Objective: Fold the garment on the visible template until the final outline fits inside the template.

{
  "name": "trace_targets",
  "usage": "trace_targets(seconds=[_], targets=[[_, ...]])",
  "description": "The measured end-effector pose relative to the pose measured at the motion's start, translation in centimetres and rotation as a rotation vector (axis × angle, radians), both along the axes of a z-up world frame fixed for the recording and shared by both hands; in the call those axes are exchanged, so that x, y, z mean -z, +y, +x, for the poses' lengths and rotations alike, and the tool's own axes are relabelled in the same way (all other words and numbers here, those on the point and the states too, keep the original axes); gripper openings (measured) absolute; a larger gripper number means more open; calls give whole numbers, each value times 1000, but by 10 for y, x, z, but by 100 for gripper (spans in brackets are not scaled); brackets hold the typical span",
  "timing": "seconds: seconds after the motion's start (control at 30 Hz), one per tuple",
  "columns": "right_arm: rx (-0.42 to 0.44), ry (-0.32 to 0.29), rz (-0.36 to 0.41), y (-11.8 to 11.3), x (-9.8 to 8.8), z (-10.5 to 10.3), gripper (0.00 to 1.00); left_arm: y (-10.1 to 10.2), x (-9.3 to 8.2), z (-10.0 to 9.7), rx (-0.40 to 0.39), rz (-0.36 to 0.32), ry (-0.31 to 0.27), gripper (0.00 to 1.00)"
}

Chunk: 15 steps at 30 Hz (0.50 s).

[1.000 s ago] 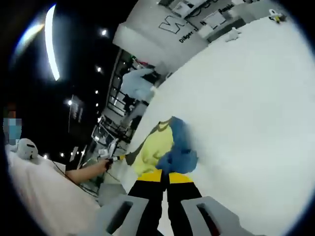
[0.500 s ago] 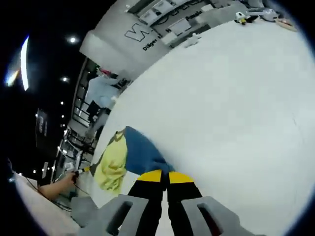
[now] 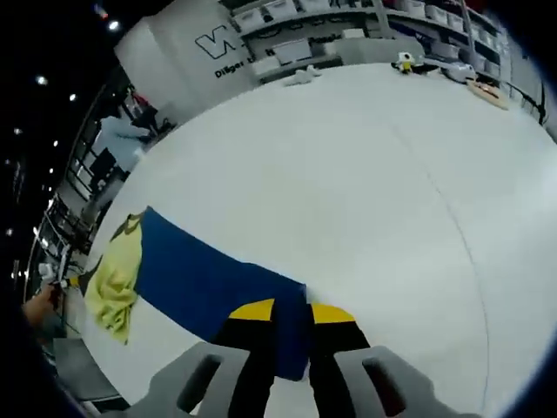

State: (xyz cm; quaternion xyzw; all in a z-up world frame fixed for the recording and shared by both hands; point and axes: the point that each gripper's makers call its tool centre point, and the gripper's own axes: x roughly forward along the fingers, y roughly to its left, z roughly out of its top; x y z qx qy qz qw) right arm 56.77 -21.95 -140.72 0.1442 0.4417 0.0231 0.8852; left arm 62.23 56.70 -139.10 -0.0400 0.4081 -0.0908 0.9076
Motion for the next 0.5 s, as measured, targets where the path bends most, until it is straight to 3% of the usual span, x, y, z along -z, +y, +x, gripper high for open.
trace_targets(seconds=[0.03,0.07,0.1,0.13,0.17,0.23,0.3,0.33,0.5], targets=[[9,4,-111,-14,0,-2,6,0,-1,0,4,8,-3,0],[9,-32,-113,-12,-3,2,4,0,-3,1,8,14,-8,0],[-1,-55,-66,-2,-4,3,2,-1,-5,1,11,17,-10,0],[2,-32,-102,-4,-2,-1,4,0,-6,1,16,25,-15,0],[12,-52,-184,-15,-4,1,6,0,-7,2,18,30,-17,0],[15,-95,-105,0,-6,4,1,1,-7,2,19,30,-20,0],[-23,-120,-158,5,-6,6,4,1,-8,2,18,31,-23,0],[-49,-130,-108,18,-4,7,3,1,-7,2,17,29,-24,0],[-107,-85,-89,37,15,7,8,-3,-6,1,23,27,-20,0]])
